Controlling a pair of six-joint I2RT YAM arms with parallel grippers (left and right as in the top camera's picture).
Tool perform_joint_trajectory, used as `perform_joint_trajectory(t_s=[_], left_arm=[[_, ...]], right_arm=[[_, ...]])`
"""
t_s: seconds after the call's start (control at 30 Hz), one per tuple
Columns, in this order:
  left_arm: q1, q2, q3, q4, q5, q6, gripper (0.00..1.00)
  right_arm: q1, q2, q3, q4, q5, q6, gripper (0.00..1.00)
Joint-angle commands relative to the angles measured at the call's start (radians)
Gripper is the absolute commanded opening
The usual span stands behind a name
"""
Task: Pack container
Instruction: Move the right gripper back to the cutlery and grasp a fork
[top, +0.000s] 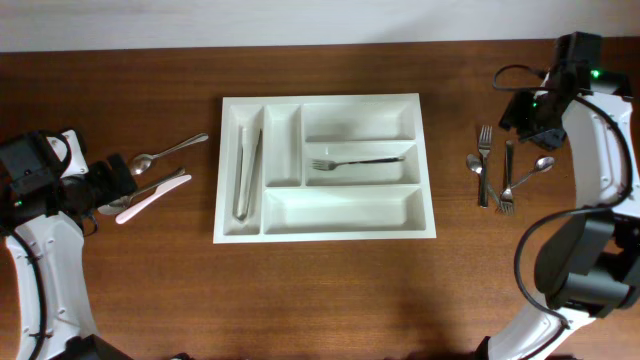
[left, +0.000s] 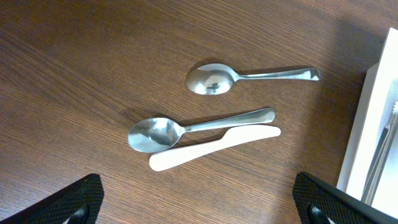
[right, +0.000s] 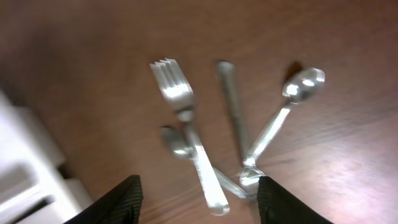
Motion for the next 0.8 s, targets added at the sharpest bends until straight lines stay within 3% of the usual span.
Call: perform_joint_trajectory(t_s=[0.0, 0.33, 0.6, 0.77], left_arm=[[0.003, 0.005, 0.016, -0.001, 0.018, -0.010, 0.99], [0.003, 0.005, 0.016, 0.000, 0.018, -0.010, 0.99], [0.003, 0.005, 0.016, 0.000, 0.018, -0.010, 0.99], [0.003, 0.005, 0.016, 0.000, 0.018, -0.010, 0.99]], right_arm=[[0.002, 0.069, -0.006, -0.013, 0.171, 0.006, 0.61], [-0.023, 0.264, -0.006, -0.021, 0.140, 0.006, 0.62], [-0.030, 0.306, -0.006, 0.034, 0.043, -0.066, 0.61], [-0.041, 0.323, -0.006, 0.041, 0.025, -0.066, 0.54]])
